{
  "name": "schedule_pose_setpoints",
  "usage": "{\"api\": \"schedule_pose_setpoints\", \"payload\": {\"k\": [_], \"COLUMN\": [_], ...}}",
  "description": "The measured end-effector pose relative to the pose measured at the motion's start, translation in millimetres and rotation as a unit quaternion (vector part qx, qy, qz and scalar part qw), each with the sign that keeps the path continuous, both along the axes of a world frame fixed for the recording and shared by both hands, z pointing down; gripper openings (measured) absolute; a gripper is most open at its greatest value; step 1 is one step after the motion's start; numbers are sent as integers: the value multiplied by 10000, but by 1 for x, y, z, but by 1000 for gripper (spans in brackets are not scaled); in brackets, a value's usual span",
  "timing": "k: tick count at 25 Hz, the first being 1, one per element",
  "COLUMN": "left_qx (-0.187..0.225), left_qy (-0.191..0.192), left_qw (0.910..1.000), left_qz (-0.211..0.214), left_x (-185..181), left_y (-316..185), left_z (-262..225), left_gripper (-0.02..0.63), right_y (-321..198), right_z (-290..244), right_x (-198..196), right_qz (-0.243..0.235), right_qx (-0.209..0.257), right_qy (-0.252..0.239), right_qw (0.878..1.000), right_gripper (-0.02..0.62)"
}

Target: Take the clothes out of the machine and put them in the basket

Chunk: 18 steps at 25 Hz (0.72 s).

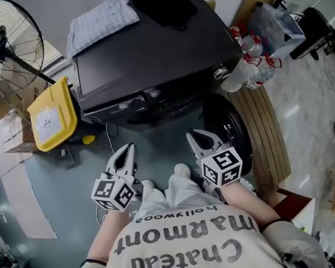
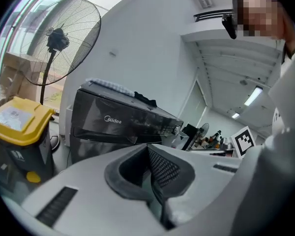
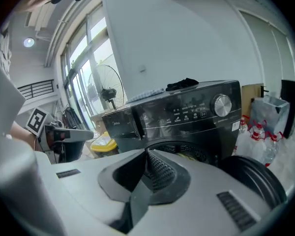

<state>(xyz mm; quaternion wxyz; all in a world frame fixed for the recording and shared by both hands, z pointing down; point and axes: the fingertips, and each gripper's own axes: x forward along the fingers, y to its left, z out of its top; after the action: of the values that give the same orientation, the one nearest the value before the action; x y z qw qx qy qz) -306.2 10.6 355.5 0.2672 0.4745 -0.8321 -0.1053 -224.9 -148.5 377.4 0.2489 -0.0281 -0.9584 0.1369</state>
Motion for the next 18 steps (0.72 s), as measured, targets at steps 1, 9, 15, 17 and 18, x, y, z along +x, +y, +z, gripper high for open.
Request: {"api": "schedule_pose_setpoints", "payload": {"k": [1,9,15,17,18], "left_qx": [7,-253,-893,-890,-859], "left_qy": [-38,-256,-257,73,177], "left_qw": [10000,9991,9944,9957,9960], "left_qz": [-72,208,494,258,163], "left_x": [-2,6,4,0,-2], "left_y": [-5,-41,-29,-20,-20], "left_z": [3,43,127,158,170], "left_gripper": [9,9,9,9,9], "right_y": [-5,-22,-17,-12,-9], "right_z": [3,50,130,160,175], "right_x": [-4,-25,-28,-30,-31], "right_qz": [-87,-623,-552,-557,-555], "right_qx": [31,33,-155,-150,-142], "right_qy": [-33,-40,305,428,478], "right_qw": [10000,9980,9979,9974,9972], "right_gripper": [35,35,35,35,35]}}
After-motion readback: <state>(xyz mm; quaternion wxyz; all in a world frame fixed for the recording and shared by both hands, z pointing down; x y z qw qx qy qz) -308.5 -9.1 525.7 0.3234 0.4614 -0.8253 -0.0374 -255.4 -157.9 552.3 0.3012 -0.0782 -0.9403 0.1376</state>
